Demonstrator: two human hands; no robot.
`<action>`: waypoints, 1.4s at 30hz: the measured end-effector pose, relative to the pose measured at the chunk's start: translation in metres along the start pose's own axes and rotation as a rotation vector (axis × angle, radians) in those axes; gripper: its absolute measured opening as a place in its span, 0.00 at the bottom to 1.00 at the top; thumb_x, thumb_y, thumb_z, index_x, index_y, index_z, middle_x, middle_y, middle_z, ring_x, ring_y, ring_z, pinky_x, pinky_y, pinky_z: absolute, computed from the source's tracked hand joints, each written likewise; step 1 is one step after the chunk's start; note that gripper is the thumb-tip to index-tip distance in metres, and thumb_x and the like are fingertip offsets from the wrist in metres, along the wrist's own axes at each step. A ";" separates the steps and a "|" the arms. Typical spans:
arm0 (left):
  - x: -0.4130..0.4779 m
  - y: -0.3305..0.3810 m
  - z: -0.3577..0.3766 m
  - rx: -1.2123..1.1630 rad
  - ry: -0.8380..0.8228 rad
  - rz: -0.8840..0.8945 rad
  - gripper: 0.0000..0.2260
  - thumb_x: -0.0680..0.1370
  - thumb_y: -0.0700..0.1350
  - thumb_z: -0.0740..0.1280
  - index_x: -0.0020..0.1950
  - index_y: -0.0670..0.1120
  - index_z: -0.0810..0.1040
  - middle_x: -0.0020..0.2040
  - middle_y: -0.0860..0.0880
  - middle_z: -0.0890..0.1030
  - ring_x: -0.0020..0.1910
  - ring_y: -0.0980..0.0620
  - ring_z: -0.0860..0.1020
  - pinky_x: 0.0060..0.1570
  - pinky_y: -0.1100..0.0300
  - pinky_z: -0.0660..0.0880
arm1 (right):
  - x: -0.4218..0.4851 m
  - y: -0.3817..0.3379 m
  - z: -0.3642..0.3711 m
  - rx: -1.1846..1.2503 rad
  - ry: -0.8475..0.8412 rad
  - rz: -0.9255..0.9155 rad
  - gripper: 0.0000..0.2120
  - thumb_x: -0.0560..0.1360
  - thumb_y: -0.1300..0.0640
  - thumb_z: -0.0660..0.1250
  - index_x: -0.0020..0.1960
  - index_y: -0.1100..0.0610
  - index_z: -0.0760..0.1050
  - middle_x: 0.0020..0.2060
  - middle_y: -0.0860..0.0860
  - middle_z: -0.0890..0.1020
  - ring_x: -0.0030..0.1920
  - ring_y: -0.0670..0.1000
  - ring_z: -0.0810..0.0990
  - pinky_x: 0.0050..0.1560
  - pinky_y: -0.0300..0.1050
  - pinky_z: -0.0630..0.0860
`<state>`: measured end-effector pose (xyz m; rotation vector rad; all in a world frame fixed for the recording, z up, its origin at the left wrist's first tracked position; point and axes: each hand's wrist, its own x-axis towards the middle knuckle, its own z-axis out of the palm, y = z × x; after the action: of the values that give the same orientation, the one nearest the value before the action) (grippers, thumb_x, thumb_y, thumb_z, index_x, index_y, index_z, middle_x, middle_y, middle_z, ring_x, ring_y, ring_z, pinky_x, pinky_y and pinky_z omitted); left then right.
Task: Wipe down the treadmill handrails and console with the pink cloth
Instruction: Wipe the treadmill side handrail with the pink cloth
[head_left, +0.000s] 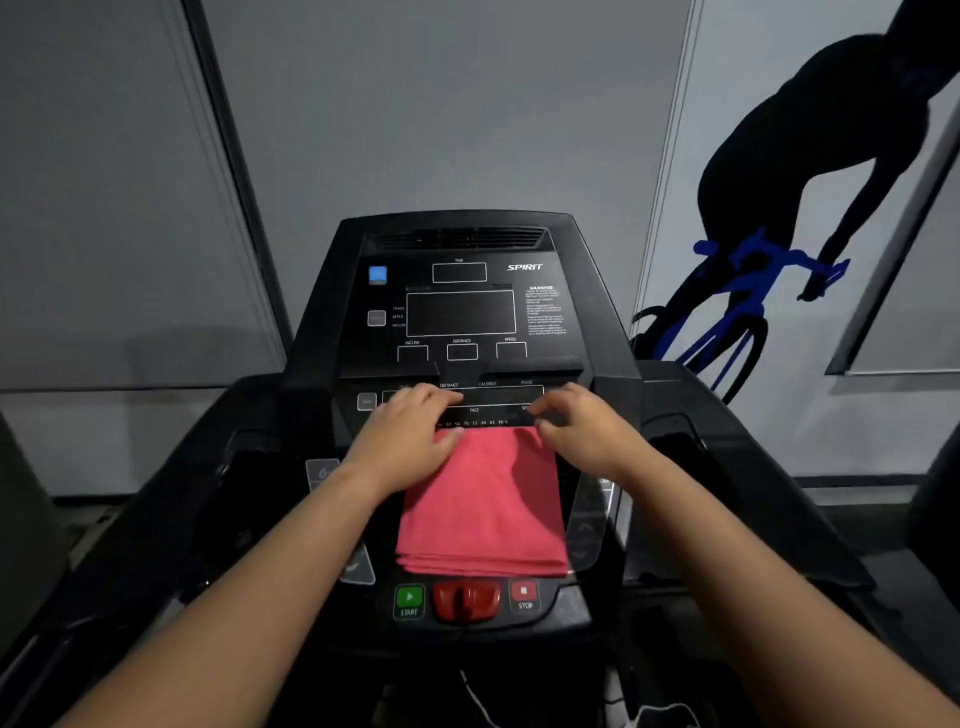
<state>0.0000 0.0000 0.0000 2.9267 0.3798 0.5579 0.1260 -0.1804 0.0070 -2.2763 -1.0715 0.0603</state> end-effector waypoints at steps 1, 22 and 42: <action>0.002 -0.002 0.002 0.009 -0.040 -0.001 0.23 0.78 0.57 0.61 0.73 0.52 0.66 0.68 0.52 0.70 0.69 0.51 0.66 0.68 0.54 0.63 | 0.001 0.000 0.000 -0.005 0.004 0.011 0.14 0.77 0.58 0.63 0.61 0.57 0.77 0.57 0.53 0.74 0.59 0.51 0.74 0.54 0.33 0.65; -0.003 0.011 0.003 -0.191 0.021 0.073 0.09 0.79 0.53 0.62 0.52 0.49 0.72 0.50 0.52 0.76 0.55 0.49 0.71 0.56 0.53 0.66 | -0.004 0.003 0.018 0.086 -0.016 0.086 0.22 0.78 0.49 0.63 0.69 0.57 0.69 0.64 0.54 0.73 0.63 0.51 0.74 0.66 0.44 0.68; -0.024 0.061 -0.018 -0.852 0.344 -0.041 0.05 0.80 0.43 0.63 0.45 0.44 0.71 0.35 0.55 0.73 0.34 0.63 0.71 0.38 0.68 0.68 | -0.031 -0.045 0.014 0.684 0.249 -0.051 0.11 0.79 0.52 0.63 0.38 0.51 0.68 0.30 0.43 0.70 0.30 0.39 0.68 0.36 0.38 0.67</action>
<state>-0.0149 -0.0636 0.0195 2.0062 0.1674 0.9370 0.0702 -0.1733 0.0135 -1.5926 -0.8143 0.1020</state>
